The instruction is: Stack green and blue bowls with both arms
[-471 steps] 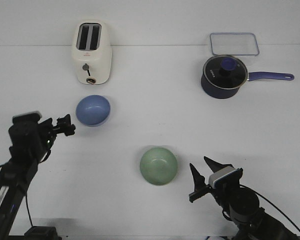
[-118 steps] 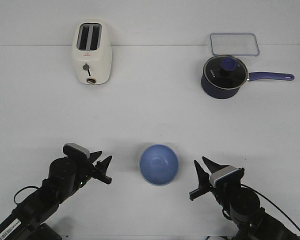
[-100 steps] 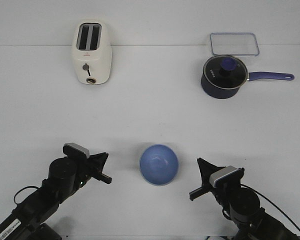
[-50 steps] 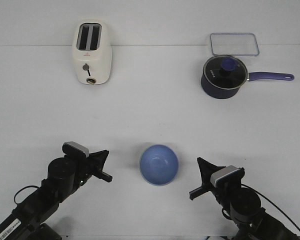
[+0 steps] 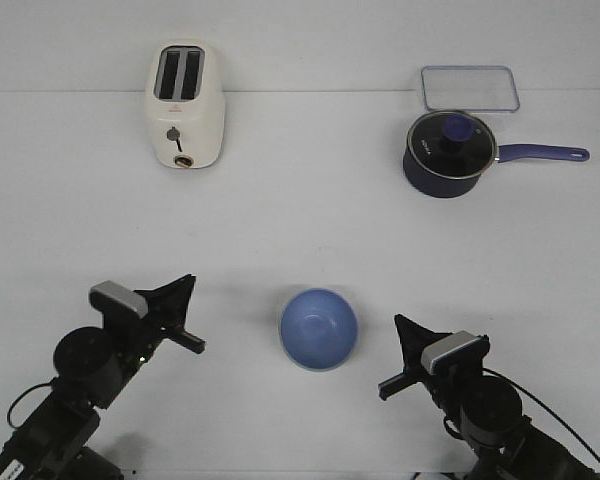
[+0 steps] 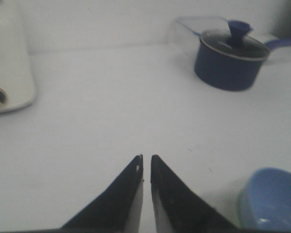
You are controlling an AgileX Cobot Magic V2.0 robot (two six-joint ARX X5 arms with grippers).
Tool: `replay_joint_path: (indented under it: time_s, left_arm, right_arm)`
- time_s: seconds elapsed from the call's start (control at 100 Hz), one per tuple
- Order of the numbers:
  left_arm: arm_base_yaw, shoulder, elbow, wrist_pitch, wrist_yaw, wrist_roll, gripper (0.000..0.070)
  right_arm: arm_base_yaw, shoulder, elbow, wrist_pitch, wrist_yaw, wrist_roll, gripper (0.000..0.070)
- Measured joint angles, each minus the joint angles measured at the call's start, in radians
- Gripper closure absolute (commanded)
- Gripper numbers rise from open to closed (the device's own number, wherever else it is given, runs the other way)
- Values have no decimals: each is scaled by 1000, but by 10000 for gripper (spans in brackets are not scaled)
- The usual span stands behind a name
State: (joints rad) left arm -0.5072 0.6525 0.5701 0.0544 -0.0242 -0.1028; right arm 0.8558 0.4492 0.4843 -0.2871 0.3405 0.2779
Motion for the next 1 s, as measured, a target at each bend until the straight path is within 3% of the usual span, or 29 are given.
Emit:
replay_joint_path:
  time_s: [0.17,0.32,0.41,1.0]
  left_arm:
    - [204,-245,-232,61,0,143,688]
    - [436,-473,-424,49,-5,167,688]
    - [512,-567,-481,42,-5,164,688]
    - [525,-648,-536,-39,-3,164,689]
  right_arm:
    - [0,0,0,0,0,0,691]
    - [0,0,0,0,0,0,691]
    - [0,0,0,0,0,0,691]
    - [0,0,0,0,0,0,691]
